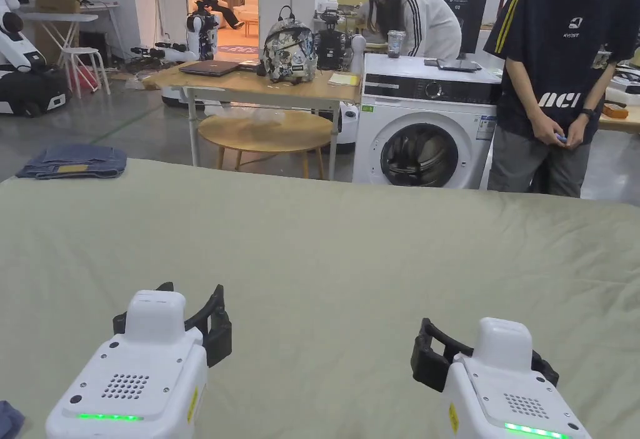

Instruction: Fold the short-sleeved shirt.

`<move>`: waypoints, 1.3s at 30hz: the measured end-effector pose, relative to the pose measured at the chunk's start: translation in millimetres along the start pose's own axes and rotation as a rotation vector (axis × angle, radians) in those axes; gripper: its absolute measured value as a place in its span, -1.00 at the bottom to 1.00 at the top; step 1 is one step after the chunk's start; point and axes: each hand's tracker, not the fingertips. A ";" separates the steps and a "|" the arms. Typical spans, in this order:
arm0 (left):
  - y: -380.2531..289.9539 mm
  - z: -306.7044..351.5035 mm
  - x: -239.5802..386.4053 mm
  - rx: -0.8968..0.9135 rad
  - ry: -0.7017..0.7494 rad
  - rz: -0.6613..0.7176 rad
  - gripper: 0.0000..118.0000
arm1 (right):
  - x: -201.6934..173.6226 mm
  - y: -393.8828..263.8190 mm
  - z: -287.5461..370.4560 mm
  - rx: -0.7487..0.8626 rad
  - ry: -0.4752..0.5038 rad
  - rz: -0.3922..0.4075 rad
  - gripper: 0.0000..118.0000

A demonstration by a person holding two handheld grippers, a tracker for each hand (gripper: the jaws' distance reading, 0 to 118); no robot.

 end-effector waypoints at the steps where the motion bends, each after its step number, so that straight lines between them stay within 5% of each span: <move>1: 0.7 -1.3 -0.9 -0.013 -0.002 0.013 -0.10 | 0.0 0.6 1.1 0.001 0.004 -0.004 0.67; 20: -2.2 -0.8 0.5 -0.053 0.006 0.052 -0.10 | -3.2 13.0 -2.1 -0.069 -0.044 -0.105 0.68; 39: -4.0 -4.2 2.6 -0.058 0.064 0.035 -0.10 | 2.2 15.9 -5.0 -0.075 -0.082 -0.104 0.68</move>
